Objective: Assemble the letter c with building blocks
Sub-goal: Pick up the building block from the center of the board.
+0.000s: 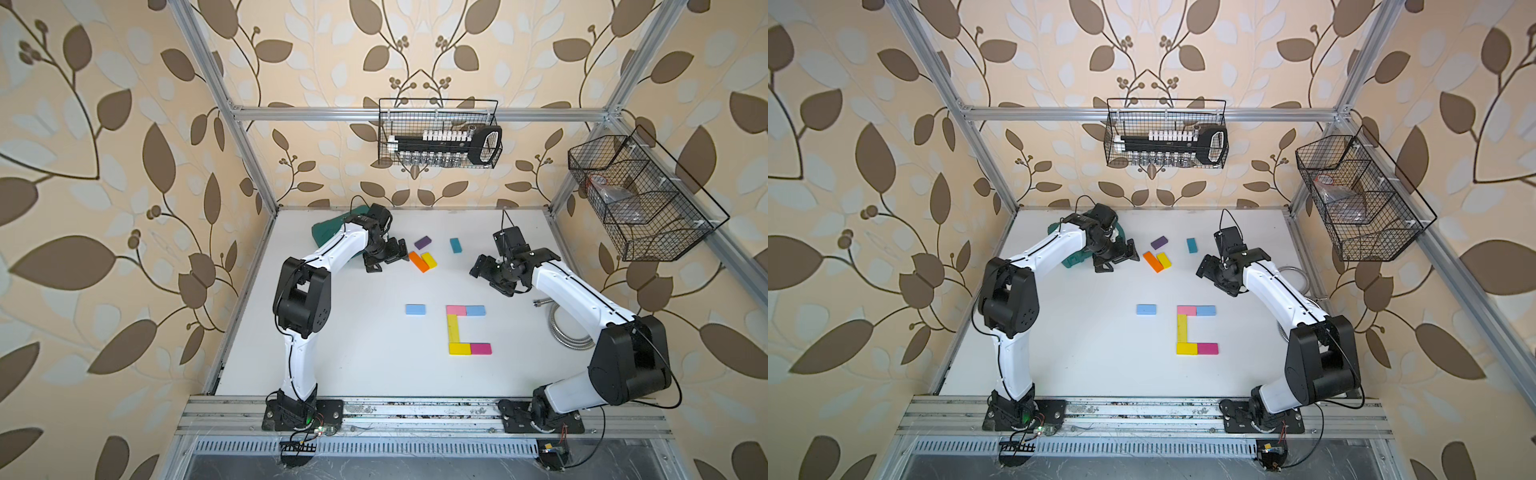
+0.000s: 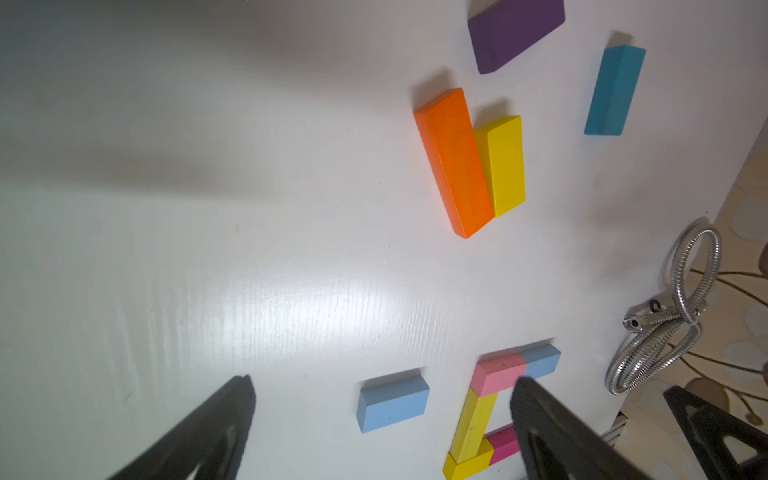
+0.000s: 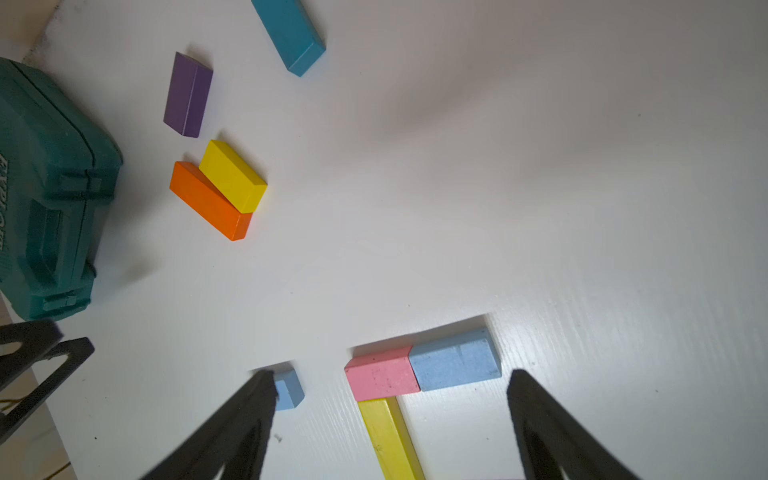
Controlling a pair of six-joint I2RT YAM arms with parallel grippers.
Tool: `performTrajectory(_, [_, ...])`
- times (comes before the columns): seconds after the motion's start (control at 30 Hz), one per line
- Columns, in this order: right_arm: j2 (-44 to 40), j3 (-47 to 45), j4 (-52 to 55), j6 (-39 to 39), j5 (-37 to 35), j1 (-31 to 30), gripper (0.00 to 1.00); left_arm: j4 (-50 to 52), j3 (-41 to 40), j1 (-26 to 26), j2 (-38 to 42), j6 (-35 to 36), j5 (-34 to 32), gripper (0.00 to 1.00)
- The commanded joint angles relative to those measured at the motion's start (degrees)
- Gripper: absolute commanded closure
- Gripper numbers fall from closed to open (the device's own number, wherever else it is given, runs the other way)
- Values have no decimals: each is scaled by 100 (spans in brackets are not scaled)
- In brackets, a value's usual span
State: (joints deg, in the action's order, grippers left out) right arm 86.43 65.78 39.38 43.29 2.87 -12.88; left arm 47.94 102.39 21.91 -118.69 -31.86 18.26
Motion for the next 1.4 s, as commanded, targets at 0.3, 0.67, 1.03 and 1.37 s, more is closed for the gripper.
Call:
performTrajectory(0.3, [403,42,-436,-6,587,100,17,-851,2429,339,-1705,1510,-1008,10])
performTrajectory(0.67, [460,-138,-526,31,660,86,17,-1020,3676,619,-2835,2815,-1539,10])
performTrajectory(1.03, [586,-116,-646,57,811,93,17,-1063,4202,724,-3388,3435,-1982,8])
performTrajectory(1.37, [513,-49,-571,-5,813,91,17,-1261,4210,727,-3615,3534,-1967,17])
